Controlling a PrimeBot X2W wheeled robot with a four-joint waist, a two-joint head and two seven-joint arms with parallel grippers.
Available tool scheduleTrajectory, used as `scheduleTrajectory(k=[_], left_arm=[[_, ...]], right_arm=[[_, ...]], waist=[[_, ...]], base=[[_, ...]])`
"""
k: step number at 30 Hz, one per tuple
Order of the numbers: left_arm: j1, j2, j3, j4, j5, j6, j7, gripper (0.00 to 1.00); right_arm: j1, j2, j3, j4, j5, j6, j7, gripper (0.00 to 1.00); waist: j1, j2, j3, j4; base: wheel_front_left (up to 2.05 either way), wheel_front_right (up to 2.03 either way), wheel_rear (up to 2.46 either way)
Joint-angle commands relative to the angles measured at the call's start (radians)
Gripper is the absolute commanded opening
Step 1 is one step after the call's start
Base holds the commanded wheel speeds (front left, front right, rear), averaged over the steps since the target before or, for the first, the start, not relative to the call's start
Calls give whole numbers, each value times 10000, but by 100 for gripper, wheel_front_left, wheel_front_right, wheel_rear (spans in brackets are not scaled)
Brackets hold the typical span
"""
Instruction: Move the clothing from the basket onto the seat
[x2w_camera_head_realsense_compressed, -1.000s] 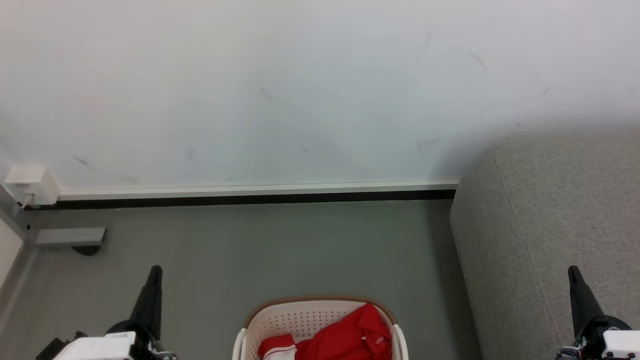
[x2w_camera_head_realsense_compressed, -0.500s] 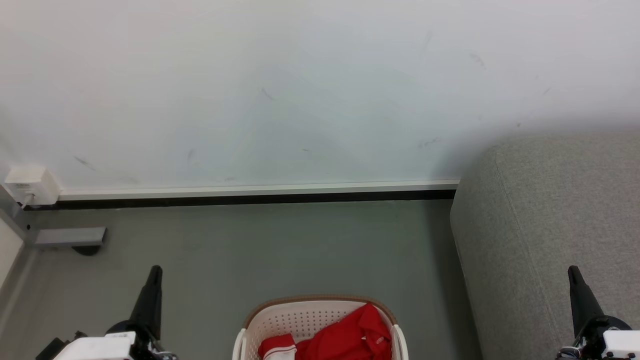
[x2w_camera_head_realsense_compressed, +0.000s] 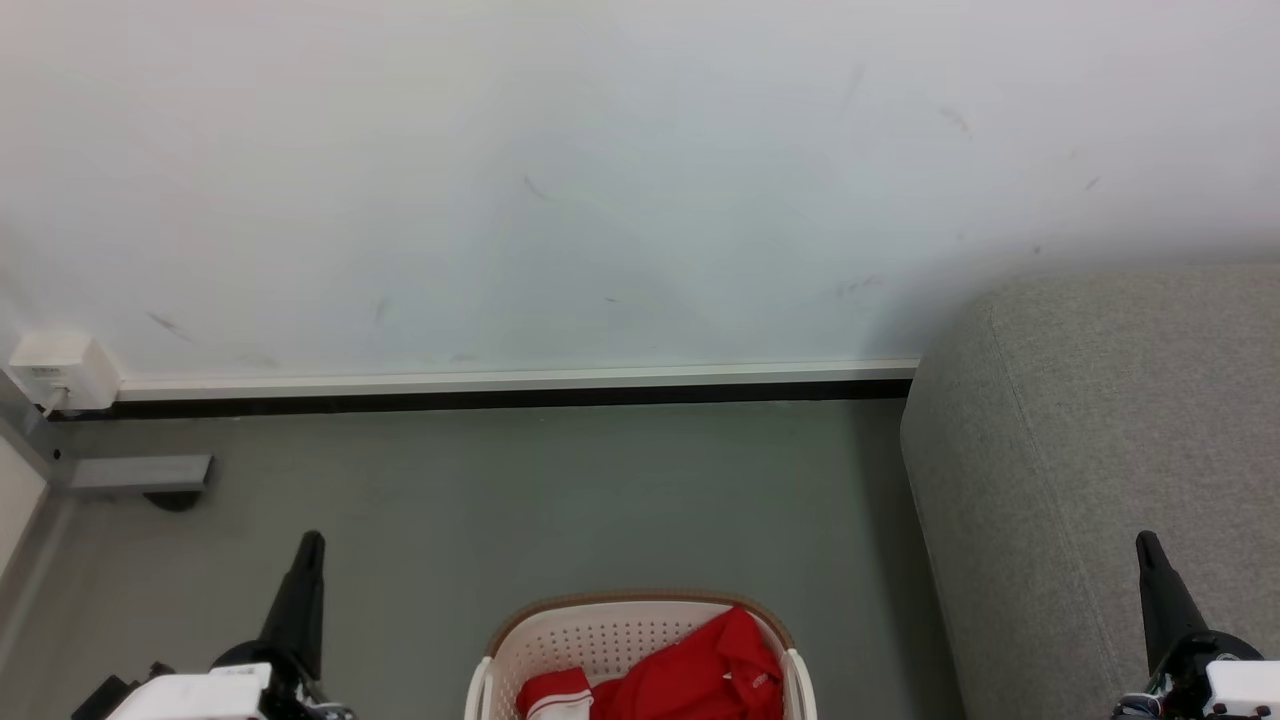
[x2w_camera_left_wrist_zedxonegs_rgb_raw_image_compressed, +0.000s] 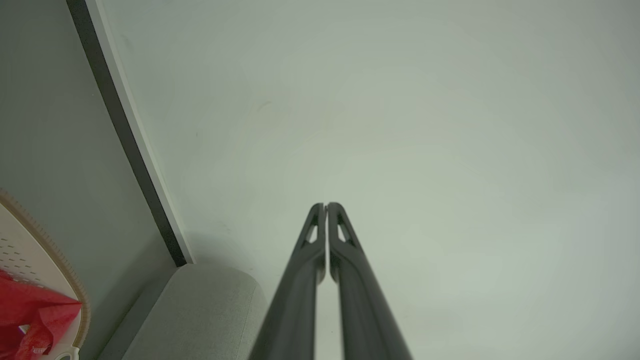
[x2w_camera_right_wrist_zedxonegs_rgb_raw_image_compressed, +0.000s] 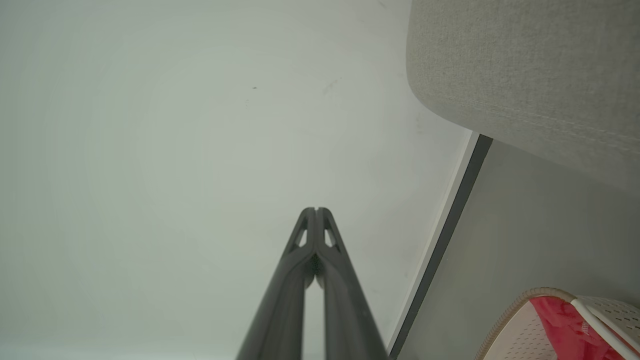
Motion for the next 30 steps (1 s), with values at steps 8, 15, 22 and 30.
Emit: scheduleTrajectory(k=[8,15,22,30], left_arm=[[-79,63,9,-39,-148,-20,27,0],[-79,64,9,-39,-148,-18,27,0],[-79,64,9,-39,-148,-18,27,0],[-79,64,9,-39,-148,-18,27,0]], right_arm=[[-140,1,-38,-54,14,-22,13,0],[-141,1,-38,-54,14,-22,13,0],[-141,1,-38,-54,14,-22,13,0],[-141,1,-38,-54,14,-22,13,0]], waist=[[0,0,0,0],[0,0,0,0],[0,0,0,0],[0,0,0,0]], base=[[0,0,0],[0,0,0],[0,0,0],[0,0,0]])
